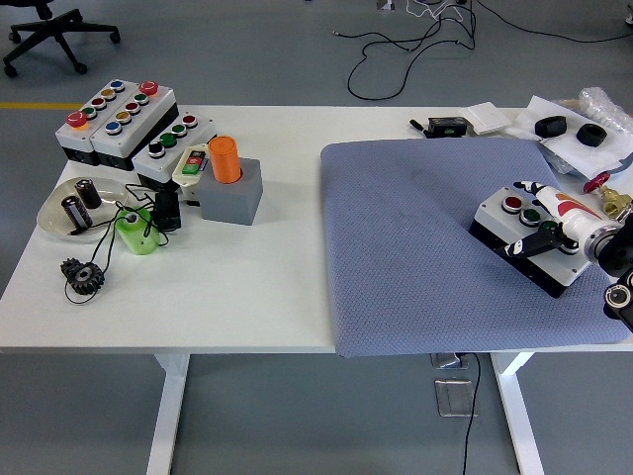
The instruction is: Pick up the button,place it on the desk,press the button,press the button
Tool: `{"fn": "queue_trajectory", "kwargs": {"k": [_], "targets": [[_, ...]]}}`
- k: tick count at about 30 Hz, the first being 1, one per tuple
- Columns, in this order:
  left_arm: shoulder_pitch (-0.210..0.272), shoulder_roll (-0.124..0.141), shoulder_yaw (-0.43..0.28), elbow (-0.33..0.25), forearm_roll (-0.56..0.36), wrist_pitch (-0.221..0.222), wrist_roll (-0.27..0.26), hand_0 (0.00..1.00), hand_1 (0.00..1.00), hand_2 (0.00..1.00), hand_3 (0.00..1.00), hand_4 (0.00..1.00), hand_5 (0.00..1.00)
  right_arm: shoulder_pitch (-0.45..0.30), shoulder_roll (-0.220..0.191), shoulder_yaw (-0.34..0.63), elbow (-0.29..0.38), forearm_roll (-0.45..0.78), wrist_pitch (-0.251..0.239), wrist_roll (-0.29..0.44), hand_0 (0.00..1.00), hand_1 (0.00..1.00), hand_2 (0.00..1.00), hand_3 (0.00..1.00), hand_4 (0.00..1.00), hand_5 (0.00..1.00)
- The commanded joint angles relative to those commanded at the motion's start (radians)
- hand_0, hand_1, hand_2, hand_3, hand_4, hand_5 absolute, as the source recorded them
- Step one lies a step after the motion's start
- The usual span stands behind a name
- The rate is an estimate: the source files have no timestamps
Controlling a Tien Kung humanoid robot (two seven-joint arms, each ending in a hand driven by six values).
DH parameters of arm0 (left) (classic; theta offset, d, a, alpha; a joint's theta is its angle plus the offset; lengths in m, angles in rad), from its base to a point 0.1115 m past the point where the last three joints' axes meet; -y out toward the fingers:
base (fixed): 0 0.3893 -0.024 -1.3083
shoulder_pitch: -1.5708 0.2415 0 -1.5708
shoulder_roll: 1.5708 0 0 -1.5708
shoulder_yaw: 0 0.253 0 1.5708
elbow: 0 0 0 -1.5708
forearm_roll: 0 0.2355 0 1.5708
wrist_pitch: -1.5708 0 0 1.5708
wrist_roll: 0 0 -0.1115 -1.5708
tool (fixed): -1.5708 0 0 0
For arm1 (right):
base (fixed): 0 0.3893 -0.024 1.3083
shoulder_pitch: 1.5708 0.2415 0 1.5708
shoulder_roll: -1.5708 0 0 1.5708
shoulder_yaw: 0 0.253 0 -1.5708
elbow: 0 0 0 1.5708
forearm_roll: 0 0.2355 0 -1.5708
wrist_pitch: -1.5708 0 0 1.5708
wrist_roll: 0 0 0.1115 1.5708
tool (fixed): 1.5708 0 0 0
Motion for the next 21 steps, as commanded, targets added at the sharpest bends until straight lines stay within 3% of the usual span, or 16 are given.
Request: {"fn": "queue_trajectory", "kwargs": {"k": [5,6,11,12,17,18,21], "targets": [[0.001,0.001,0.013,0.000,-0.014,0.001,-0.003,0.599,0.545,0.511,0.455,0.271,0.980,0.032,0.013,-0.028,-0.028,-0.055,0.013,-0.030,0.955,0.909,0.988,0.998,0.990,0.196],[0.001,0.001,0.017,0.000,-0.018,0.001,-0.003,0.599,0.543,0.509,0.455,0.272,0.980,0.039,0.017,-0.035,-0.037,-0.066,0.012,-0.034,0.896,0.807,0.864,0.998,0.989,0.190],[0.004,0.003,0.022,0.000,-0.018,0.002,-0.003,0.599,0.543,0.509,0.455,0.272,0.980,0.080,0.041,-0.078,-0.100,-0.135,0.004,-0.051,0.896,0.807,0.864,0.998,0.989,0.190],[0.005,0.003,0.022,0.000,-0.017,0.002,-0.002,0.600,0.543,0.506,0.453,0.272,0.980,0.087,0.045,-0.086,-0.112,-0.155,0.005,-0.056,0.717,0.603,0.590,0.926,0.981,0.187],[0.005,0.004,0.040,0.000,-0.034,0.003,-0.006,0.600,0.543,0.506,0.453,0.272,0.980,0.104,0.053,-0.107,-0.147,-0.189,0.013,-0.068,0.717,0.603,0.590,0.926,0.981,0.187],[0.006,0.004,0.042,0.000,-0.036,0.003,-0.006,0.600,0.543,0.506,0.453,0.272,0.980,0.111,0.056,-0.114,-0.161,-0.197,0.017,-0.071,0.565,0.460,0.464,0.828,0.975,0.193],[0.006,0.005,0.051,0.000,-0.045,0.003,-0.008,0.600,0.543,0.506,0.453,0.272,0.980,0.118,0.059,-0.125,-0.186,-0.206,0.025,-0.075,0.565,0.460,0.464,0.828,0.975,0.193]]}}
